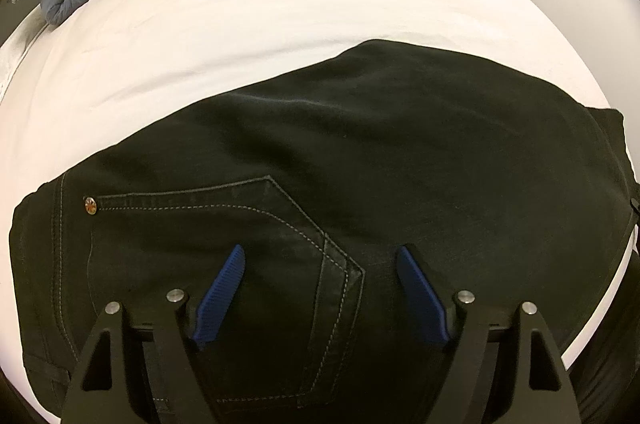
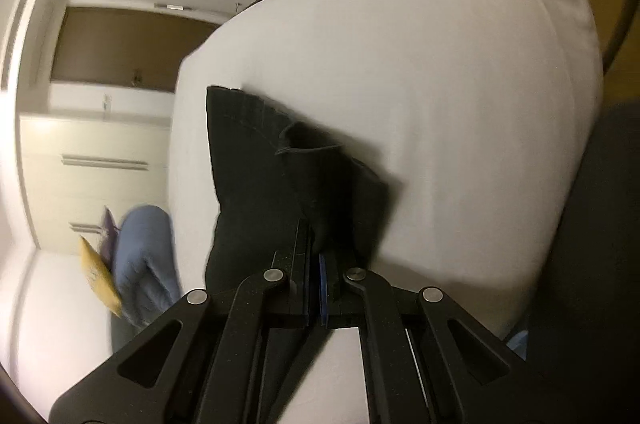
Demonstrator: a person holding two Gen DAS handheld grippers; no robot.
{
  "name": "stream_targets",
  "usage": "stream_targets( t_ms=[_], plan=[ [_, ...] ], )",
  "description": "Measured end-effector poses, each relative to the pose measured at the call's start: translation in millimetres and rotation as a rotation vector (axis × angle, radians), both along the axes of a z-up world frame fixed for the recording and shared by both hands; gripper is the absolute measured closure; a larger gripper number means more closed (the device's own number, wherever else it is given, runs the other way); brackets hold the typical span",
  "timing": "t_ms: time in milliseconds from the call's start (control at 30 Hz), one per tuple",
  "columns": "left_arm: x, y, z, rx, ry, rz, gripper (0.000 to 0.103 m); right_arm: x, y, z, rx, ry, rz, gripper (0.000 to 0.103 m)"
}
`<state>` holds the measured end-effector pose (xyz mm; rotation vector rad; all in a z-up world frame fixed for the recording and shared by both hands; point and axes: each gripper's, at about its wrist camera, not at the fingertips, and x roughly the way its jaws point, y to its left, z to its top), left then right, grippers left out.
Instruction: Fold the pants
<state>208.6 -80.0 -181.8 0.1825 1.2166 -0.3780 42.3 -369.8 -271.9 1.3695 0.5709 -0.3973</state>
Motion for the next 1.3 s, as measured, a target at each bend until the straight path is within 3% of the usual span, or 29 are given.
stream_targets(
  t_ms=[267, 333, 433, 500, 567, 667, 800, 833, 933, 1033, 1167, 1300],
  plan=[
    [3, 3, 0, -0.016, -0.011, 0.005, 0.021, -12, -6, 3, 0.004, 0.023, -0.019, 0.100],
    [1, 5, -1, -0.019, -0.019, 0.006, 0.020, -21, -8, 14, -0.034, 0.049, -0.034, 0.099],
    [-3, 6, -2, -0.010, -0.025, 0.009, 0.019, -53, -9, 40, -0.130, 0.170, -0.108, 0.098],
    [-6, 4, 1, -0.001, -0.027, 0.018, 0.019, -59, -8, 60, -0.166, 0.134, -0.115, 0.096],
    [-11, 2, 6, -0.017, -0.035, 0.023, 0.018, -40, 2, 78, -0.208, 0.093, -0.031, 0.096],
    [-21, -4, 12, -0.063, -0.052, 0.015, 0.018, 13, 40, 100, -0.257, 0.005, 0.185, 0.096],
    [-33, -14, 4, -0.040, -0.049, -0.010, 0.018, 83, 107, 91, -0.264, -0.060, 0.512, 0.096],
    [-37, -15, 1, -0.022, -0.051, -0.016, 0.018, 94, 118, 82, -0.262, -0.032, 0.562, 0.096],
    [-49, -12, -2, -0.002, -0.050, -0.034, 0.016, 109, 145, 25, -0.239, 0.222, 0.671, 0.096],
    [-61, -6, -4, 0.008, -0.041, -0.040, 0.016, 82, 155, 18, -0.324, 0.217, 0.687, 0.103],
    [-73, -2, -6, 0.038, -0.041, -0.052, 0.015, 54, 167, 29, -0.433, 0.253, 0.730, 0.103],
    [-83, -1, -3, 0.070, -0.028, -0.042, 0.015, 47, 177, 41, -0.480, 0.337, 0.753, 0.103]
  ],
)
